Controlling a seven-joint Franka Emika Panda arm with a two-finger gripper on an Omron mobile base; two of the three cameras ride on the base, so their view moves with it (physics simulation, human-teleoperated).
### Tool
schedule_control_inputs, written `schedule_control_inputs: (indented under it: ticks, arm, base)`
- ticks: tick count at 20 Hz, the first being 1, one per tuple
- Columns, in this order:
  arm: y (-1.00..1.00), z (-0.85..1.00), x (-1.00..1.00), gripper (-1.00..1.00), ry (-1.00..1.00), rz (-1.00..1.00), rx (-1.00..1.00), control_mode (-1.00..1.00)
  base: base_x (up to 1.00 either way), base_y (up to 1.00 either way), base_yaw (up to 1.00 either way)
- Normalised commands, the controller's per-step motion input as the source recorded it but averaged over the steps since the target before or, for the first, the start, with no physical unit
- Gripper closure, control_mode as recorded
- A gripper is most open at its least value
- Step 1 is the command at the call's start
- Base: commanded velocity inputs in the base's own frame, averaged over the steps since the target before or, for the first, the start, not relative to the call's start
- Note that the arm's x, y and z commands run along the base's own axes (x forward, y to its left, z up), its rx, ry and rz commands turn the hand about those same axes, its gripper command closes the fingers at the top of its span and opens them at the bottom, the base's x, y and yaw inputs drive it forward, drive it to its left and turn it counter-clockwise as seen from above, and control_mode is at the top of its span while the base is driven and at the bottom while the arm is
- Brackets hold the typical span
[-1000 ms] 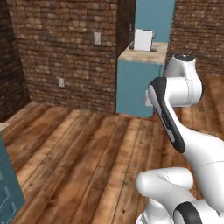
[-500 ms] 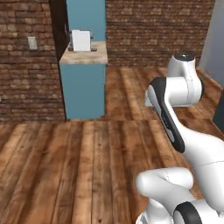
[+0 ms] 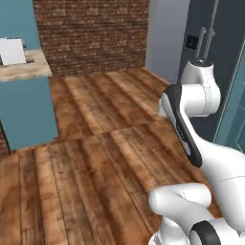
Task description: Pick up the bar soap and sponge from the sink, and place them back in the cabinet, and close the cabinet doors.
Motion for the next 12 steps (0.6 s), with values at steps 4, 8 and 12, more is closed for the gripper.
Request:
schedule_control_inputs:
  ticks: [4,8,12]
  arm:
    - [0.00,0.00,0.00,1.00,0.00,0.00,0.00,1.00]
    - [0.00,0.00,0.00,1.00,0.00,0.00,0.00,1.00]
    - [0.00,0.00,0.00,1.00,0.00,0.00,0.00,1.00]
  base:
    - [0.19,-0.11,-0.58]
    - [0.20,-0.09,-0.58]
    - [0.24,-0.07,-0.58]
